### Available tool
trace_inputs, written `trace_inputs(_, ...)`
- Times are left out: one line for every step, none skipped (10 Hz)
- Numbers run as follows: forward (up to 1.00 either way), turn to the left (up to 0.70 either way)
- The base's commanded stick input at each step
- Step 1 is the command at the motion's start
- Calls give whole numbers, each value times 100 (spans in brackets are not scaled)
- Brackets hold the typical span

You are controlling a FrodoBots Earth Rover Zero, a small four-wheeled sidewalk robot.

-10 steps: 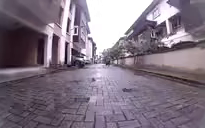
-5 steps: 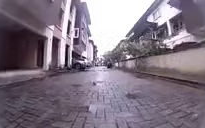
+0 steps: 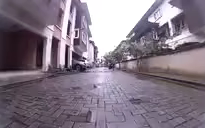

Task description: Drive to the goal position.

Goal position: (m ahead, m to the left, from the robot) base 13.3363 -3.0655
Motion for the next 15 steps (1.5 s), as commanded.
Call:
trace_inputs(50,0)
trace_inputs(50,0)
trace_inputs(50,0)
trace_inputs(50,0)
trace_inputs(50,0)
trace_inputs(50,0)
trace_inputs(50,0)
trace_inputs(50,0)
trace_inputs(50,0)
trace_inputs(50,0)
trace_inputs(50,0)
trace_inputs(50,0)
trace_inputs(50,0)
trace_inputs(50,0)
trace_inputs(50,0)
